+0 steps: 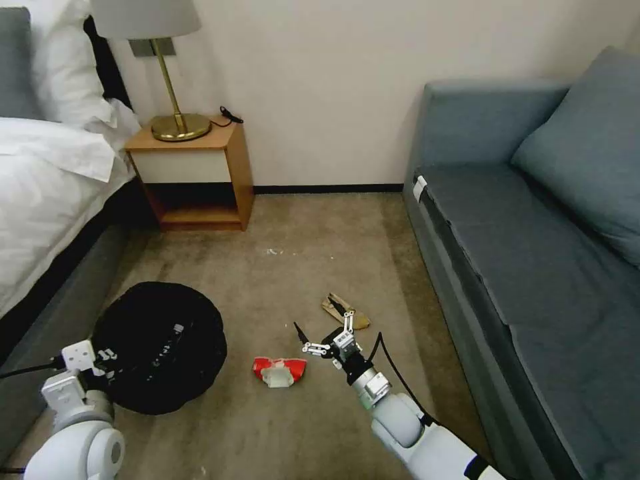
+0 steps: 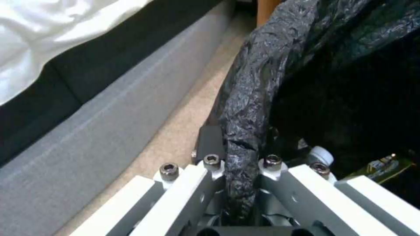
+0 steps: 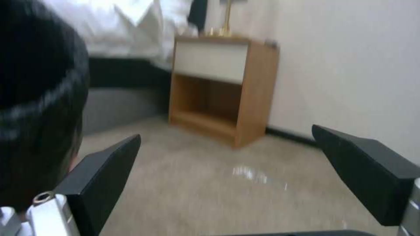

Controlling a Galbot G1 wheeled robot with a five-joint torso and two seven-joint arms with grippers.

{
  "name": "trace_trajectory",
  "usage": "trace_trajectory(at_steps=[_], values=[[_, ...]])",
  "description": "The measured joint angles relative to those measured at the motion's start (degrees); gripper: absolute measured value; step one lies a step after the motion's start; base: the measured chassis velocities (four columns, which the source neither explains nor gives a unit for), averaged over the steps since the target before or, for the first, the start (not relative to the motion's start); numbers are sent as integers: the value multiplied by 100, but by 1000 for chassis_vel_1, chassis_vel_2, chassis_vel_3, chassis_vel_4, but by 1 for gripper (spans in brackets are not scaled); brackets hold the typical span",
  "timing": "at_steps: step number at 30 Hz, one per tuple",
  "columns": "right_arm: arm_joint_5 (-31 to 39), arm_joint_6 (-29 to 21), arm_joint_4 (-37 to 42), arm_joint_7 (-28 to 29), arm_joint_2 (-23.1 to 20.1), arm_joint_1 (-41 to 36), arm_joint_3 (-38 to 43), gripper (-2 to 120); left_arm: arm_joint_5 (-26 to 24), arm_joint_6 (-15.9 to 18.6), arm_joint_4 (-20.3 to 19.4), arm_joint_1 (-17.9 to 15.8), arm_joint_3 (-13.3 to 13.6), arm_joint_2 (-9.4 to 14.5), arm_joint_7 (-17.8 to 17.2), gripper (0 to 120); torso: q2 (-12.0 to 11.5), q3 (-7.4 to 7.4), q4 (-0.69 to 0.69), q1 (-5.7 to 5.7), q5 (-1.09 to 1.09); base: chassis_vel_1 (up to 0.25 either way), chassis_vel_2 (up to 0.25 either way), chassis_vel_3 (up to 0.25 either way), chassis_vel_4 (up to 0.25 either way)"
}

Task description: Pick up the trash bin, then pick up the garbage on the floor and place it into the trash bin.

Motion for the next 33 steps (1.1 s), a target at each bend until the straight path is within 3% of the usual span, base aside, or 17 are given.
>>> trace_trajectory(at_steps=[5, 6, 11, 13, 15, 17, 18, 28, 30, 33], values=[[169, -314, -43, 80, -96, 209, -292, 100, 1, 0, 0, -7, -1, 2, 0, 3, 0, -1, 1, 0, 0, 0, 0, 0, 0], [608, -923, -111, -204, -339, 710, -893, 100, 2, 0, 6, -13, -14, 5, 0, 3, 0, -1, 1, 0, 0, 0, 0, 0, 0], [1236, -1784, -277, -1171, -616, 1649, -1891, 100, 11, -2, 34, -27, -18, -53, 0, 3, 0, -1, 1, 0, 0, 0, 0, 0, 0], [1237, -1831, -414, -1393, -614, 1803, -2026, 100, 12, -4, 46, -36, -17, -72, 0, 3, 0, -1, 2, 0, 0, 0, 0, 0, 0], [1037, -1698, -976, -2134, -505, 2099, -2223, 100, 14, -13, 80, -61, -16, -114, 0, 3, 0, -1, 1, 0, 0, 0, 0, 0, 0], [1037, -1698, -976, -2134, -505, 2099, -2223, 100, 14, -13, 80, -61, -16, -114, 0, 3, 0, -1, 1, 0, 0, 0, 0, 0, 0], [759, -1662, -1511, -2839, -324, 2300, -2254, 100, 14, -25, 90, -64, -16, -150, 0, 3, 0, -1, 1, 0, -1, 0, 0, 0, 0], [190, -2758, -1657, -2934, 9, 2203, -2191, 100, 10, -45, 94, -61, -4, -216, -1, 3, 0, -1, 1, -1, 1, 0, 0, 0, 0], [52, -3288, -1771, -2752, 189, 2085, -1935, 100, 54, -48, 112, -71, 48, -281, 0, 3, 0, -1, 1, -1, 0, 0, 0, 0, 0], [53, -3385, -1782, -2689, 203, 2066, -1901, 99, 67, -49, 116, -76, 58, -291, -1, 3, 0, -1, 1, -1, 0, 0, 0, 0, 0]])
